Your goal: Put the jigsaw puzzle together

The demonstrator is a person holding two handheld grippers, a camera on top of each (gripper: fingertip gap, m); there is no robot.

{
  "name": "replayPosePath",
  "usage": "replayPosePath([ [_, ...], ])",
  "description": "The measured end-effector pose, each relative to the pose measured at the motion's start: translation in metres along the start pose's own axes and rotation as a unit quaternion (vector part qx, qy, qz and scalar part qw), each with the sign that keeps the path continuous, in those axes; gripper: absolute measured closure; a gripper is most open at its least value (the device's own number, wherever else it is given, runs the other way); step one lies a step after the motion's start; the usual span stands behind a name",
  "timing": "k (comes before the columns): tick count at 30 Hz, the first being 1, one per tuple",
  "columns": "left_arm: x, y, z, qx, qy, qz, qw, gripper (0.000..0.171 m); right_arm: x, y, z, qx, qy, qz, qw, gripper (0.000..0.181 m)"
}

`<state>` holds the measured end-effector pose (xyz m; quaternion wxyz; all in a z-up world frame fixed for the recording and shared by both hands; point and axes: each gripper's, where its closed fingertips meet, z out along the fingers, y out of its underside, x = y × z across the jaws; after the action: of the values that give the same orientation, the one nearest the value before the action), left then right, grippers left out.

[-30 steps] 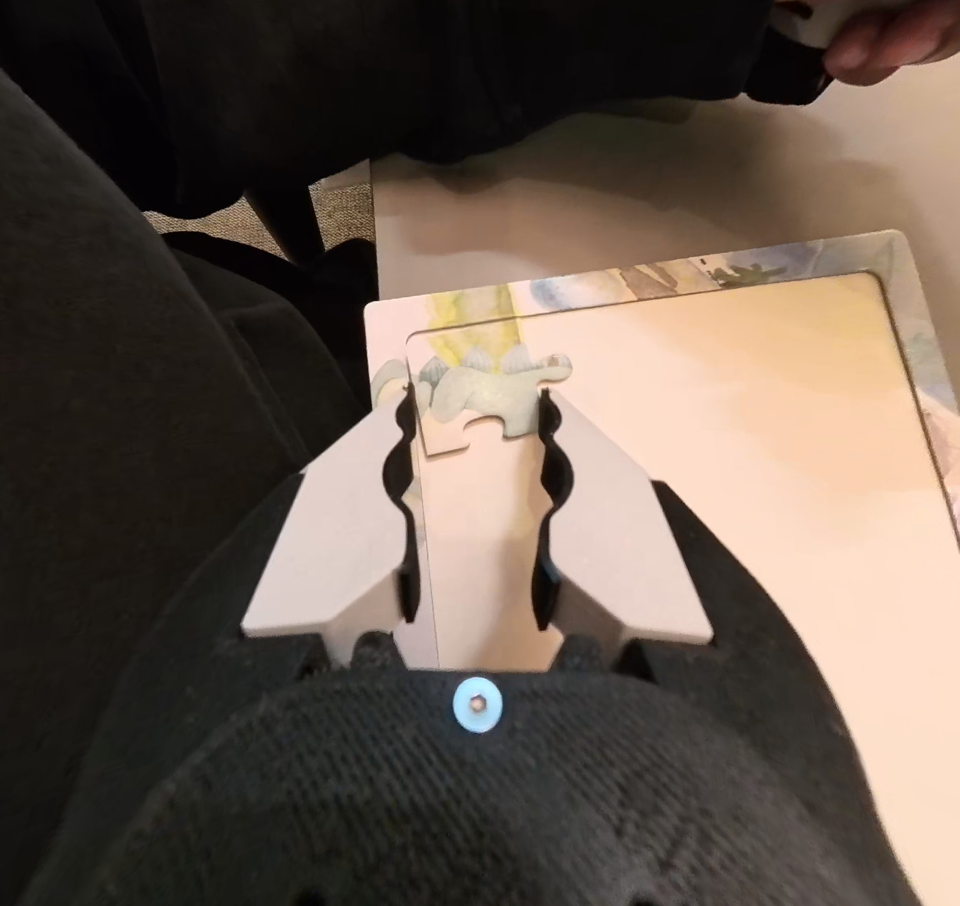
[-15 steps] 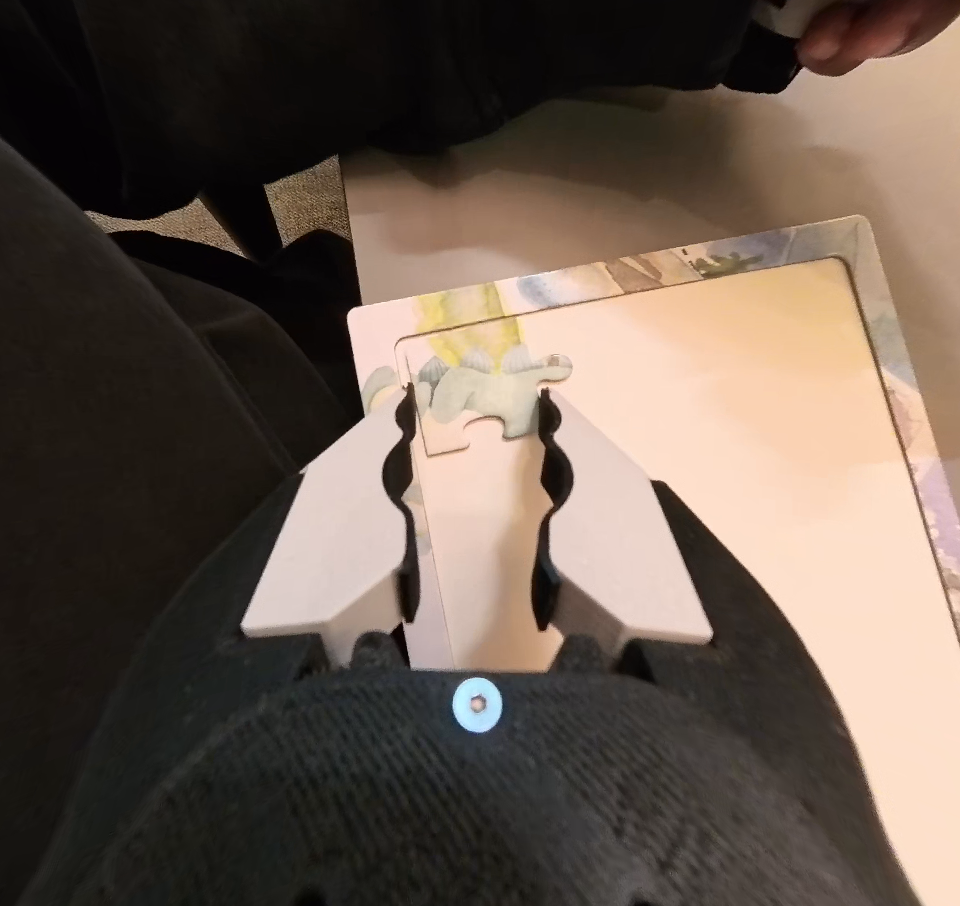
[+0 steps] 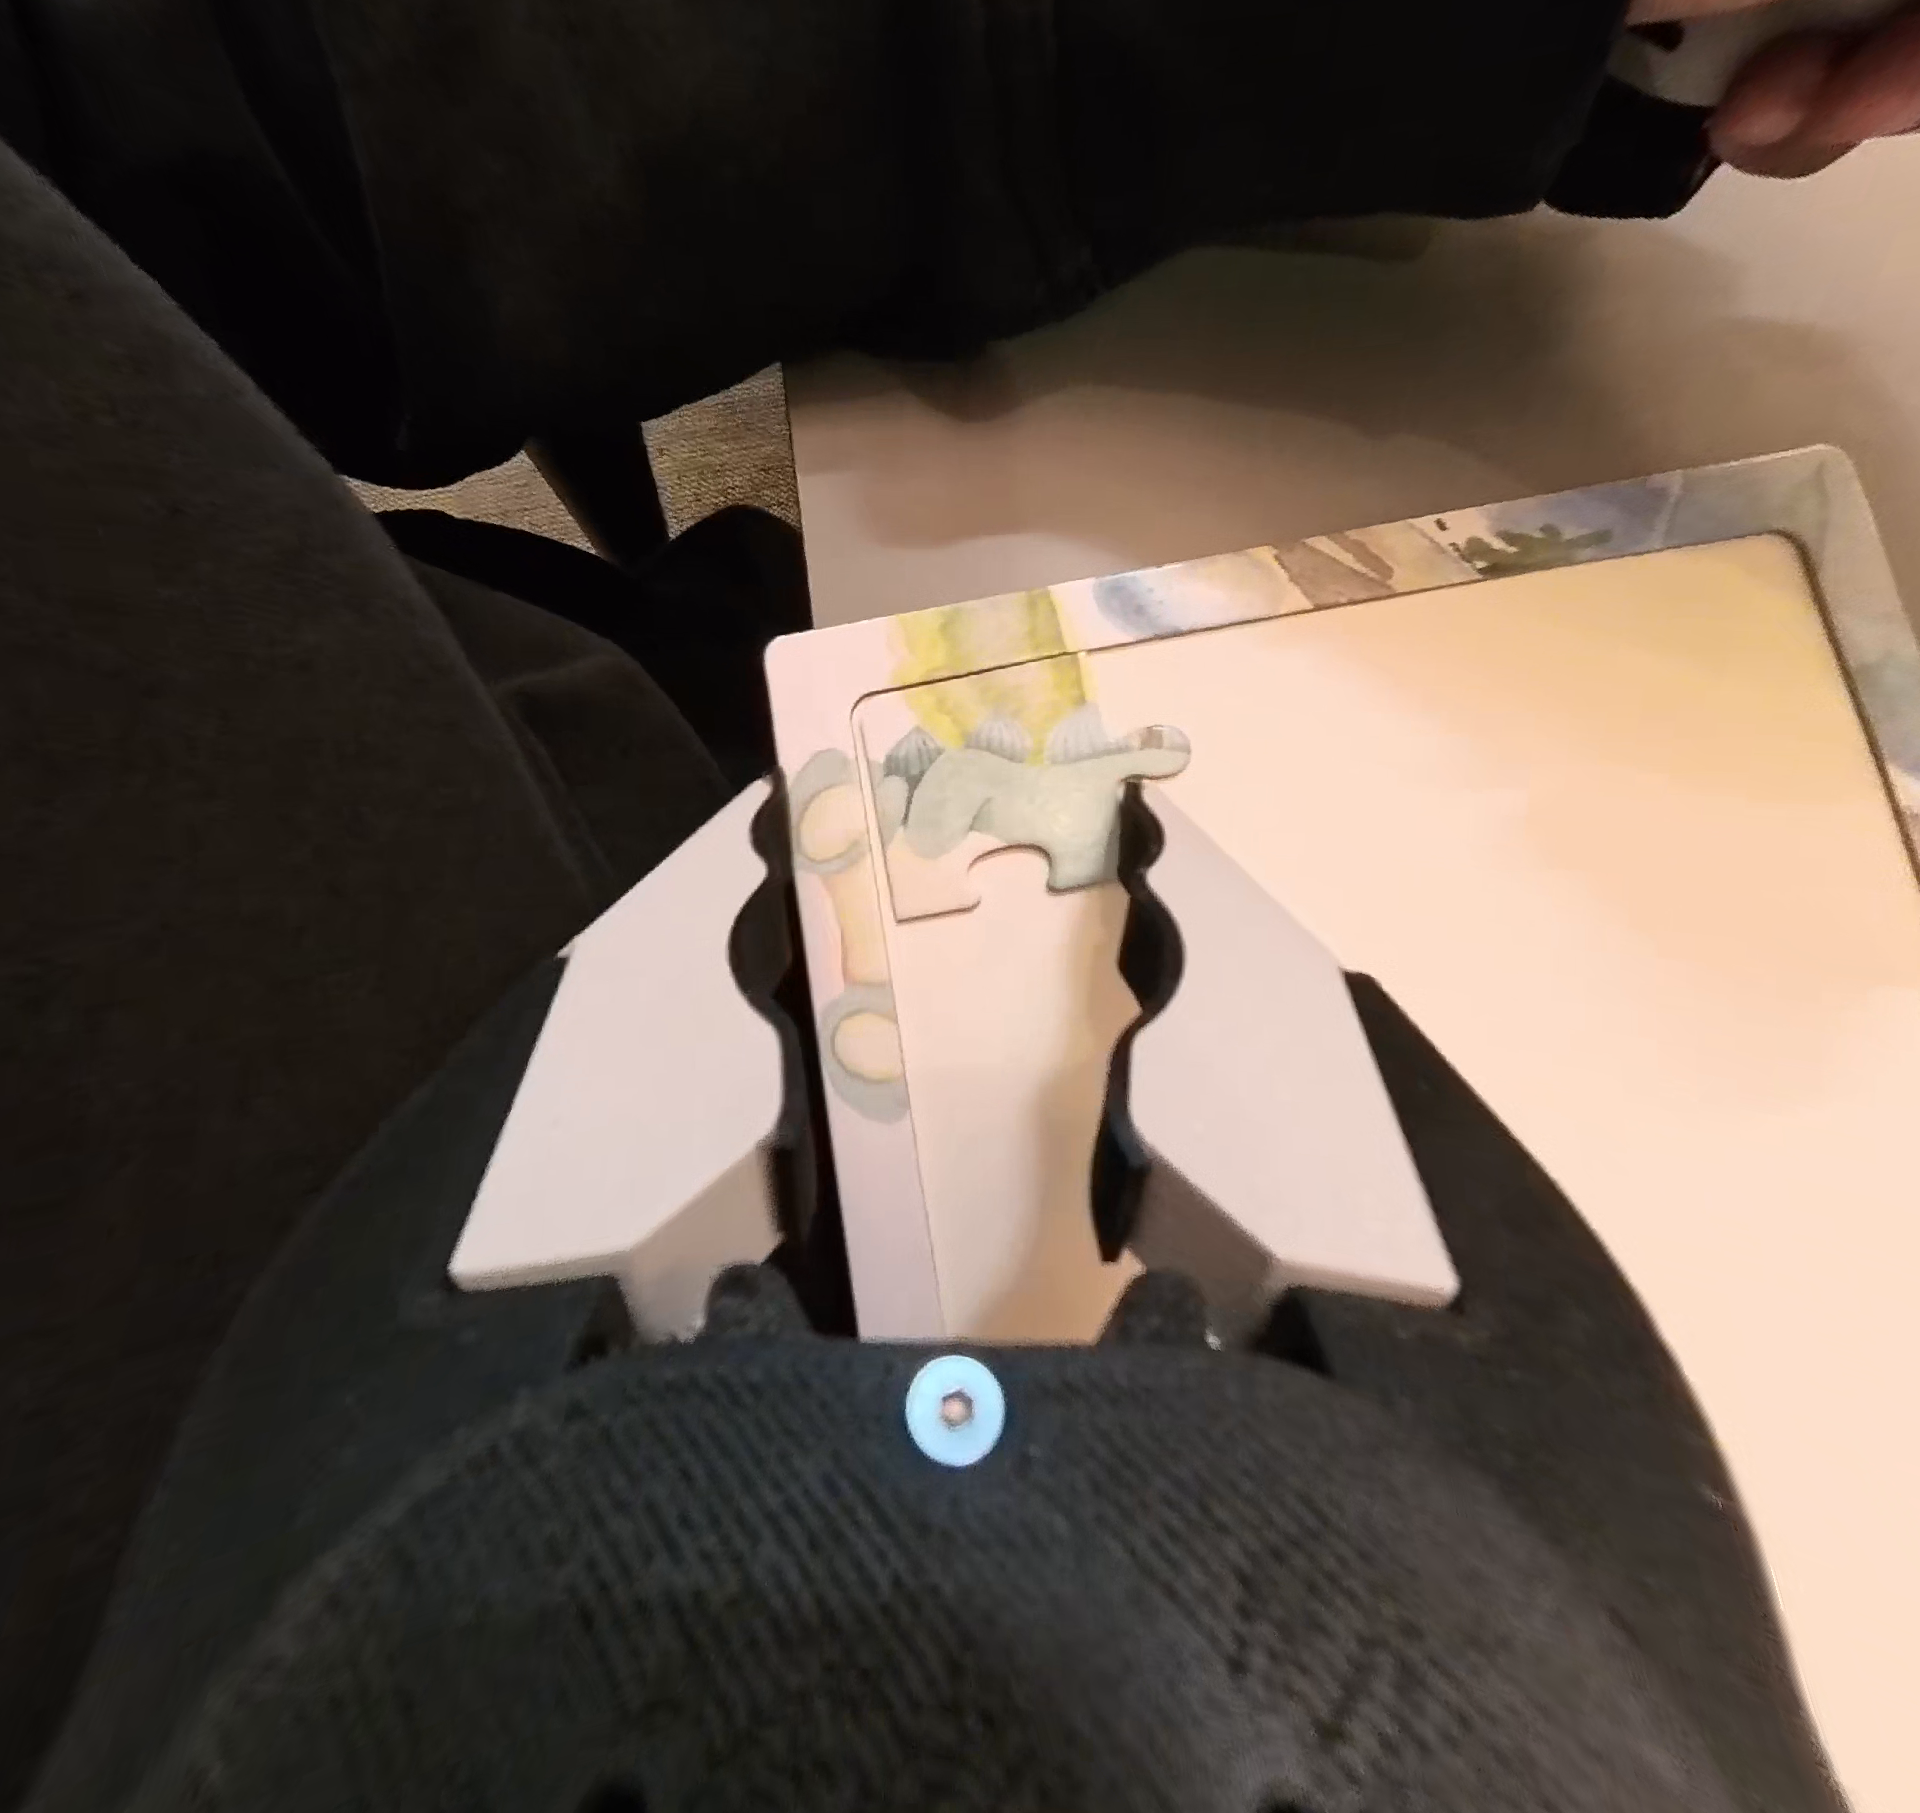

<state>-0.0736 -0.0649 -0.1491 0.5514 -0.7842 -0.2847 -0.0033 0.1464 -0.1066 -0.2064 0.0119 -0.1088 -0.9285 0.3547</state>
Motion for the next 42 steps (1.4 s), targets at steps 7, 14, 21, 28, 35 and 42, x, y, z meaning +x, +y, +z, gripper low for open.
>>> replayPosePath([
  [7,0.0,0.0,0.0,0.0,0.0,0.0,1.0,0.171,-0.001,0.002,0.002,-0.009,0.026,-0.018,0.999,0.118],
  [14,0.0,0.0,0.0,0.0,0.001,0.0,1.0,0.171,0.0,0.001,0.002,-0.004,0.021,-0.014,1.0,0.12],
  [21,0.001,0.0,0.001,-0.001,0.002,0.001,1.0,0.171,0.03,0.007,-0.006,0.01,0.033,0.016,0.999,0.138],
  [28,0.004,-0.004,-0.004,0.013,0.007,0.002,1.0,0.171,0.023,0.006,-0.016,0.037,-0.012,0.031,0.999,0.126],
  [35,0.075,0.044,-0.094,-0.012,0.001,0.007,1.0,0.17,0.027,0.03,-0.032,0.035,0.011,0.047,0.998,0.151],
  [42,0.139,0.142,-0.133,-0.207,0.031,0.108,0.972,0.156,0.016,0.022,-0.02,0.037,0.001,0.025,0.999,0.163],
])
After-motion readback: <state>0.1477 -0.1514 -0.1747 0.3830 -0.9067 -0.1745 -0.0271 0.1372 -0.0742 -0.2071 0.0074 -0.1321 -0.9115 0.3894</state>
